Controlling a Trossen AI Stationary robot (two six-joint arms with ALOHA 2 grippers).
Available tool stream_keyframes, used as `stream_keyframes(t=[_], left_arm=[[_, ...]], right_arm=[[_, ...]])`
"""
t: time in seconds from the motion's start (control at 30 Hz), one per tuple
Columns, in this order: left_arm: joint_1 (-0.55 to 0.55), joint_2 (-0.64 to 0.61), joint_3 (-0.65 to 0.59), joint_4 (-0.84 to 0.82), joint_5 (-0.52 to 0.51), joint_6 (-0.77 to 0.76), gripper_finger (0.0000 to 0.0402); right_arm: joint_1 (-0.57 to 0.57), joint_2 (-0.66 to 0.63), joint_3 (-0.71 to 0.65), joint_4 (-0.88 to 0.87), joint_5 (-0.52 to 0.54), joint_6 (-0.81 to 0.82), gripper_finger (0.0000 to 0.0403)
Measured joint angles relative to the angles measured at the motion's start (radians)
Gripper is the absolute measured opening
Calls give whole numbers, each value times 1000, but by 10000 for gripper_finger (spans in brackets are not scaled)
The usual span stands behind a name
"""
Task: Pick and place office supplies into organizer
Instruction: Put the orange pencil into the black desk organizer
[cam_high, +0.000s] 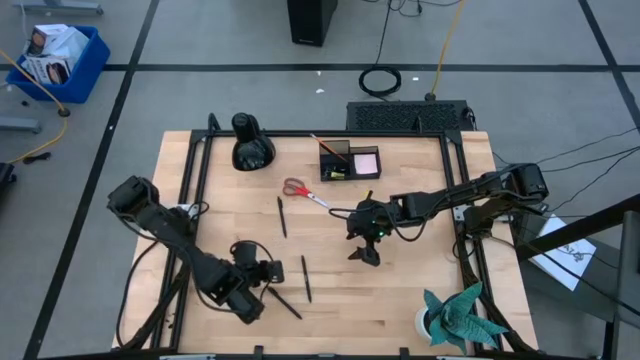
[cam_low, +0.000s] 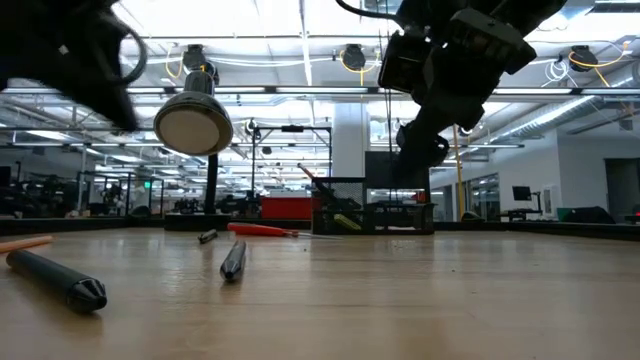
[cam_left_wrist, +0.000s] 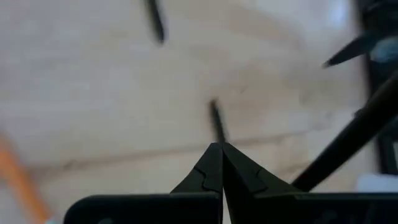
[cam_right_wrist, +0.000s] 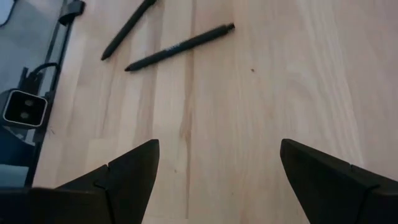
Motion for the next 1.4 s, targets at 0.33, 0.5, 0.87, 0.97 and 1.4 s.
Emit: stream_keyframes(t=[0.33,0.5,0.87,0.97,1.4], left_arm=[[4,-92,1,-256,17,-72,6],[1,-126,1,-346,31,-14,2],[-17,-115,0,-311,89,-8,2],[-9,-115,0,-246,94,132,5],[-15,8,1,-291,13,-146,5]], right_arm=[[0,0,0,135,58,-15,325],[5,0,0,251,65,68,325],[5,0,0,316,189,95,325],[5,0,0,285,189,94,325],[-3,1,-93,267,223,-8,325]])
